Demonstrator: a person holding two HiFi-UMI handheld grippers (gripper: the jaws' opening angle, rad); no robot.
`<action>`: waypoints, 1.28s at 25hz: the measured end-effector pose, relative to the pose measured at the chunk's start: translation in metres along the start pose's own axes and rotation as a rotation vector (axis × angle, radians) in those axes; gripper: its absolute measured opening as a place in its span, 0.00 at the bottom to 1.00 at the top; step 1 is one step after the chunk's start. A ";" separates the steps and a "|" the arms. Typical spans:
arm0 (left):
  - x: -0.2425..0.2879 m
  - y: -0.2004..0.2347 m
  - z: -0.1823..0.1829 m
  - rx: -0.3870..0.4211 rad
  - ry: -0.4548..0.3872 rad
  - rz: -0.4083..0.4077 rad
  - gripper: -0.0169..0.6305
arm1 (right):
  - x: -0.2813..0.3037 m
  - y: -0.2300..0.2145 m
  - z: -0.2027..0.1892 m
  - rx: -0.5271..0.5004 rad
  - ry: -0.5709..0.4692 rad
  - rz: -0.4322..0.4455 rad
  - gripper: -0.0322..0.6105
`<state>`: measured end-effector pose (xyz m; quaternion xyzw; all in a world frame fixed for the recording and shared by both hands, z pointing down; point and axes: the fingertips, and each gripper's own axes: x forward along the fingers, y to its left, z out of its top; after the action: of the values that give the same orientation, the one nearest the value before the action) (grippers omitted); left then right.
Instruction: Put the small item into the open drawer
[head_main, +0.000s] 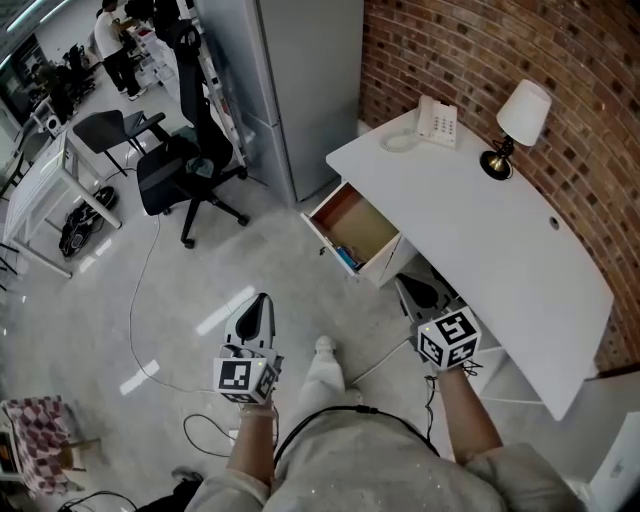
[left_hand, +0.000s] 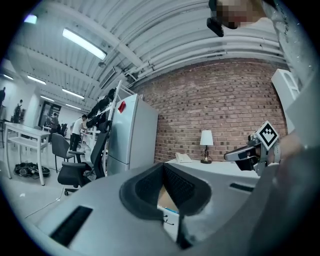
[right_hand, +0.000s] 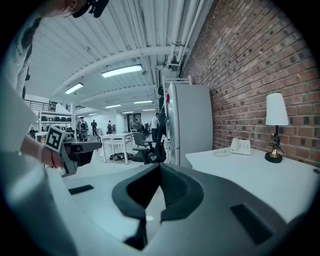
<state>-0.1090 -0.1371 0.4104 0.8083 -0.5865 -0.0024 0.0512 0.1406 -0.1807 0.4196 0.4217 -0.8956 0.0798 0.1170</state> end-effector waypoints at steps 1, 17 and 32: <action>-0.003 0.000 0.002 0.003 -0.006 0.000 0.03 | -0.003 0.002 0.002 0.002 -0.008 -0.002 0.06; -0.041 0.006 0.031 0.021 -0.081 0.038 0.03 | -0.023 0.025 0.016 0.035 -0.086 0.007 0.06; -0.045 0.000 0.039 0.043 -0.090 0.044 0.03 | -0.033 0.022 0.018 0.046 -0.113 0.013 0.06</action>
<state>-0.1253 -0.0977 0.3691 0.7953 -0.6056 -0.0251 0.0074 0.1411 -0.1470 0.3919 0.4222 -0.9014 0.0773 0.0561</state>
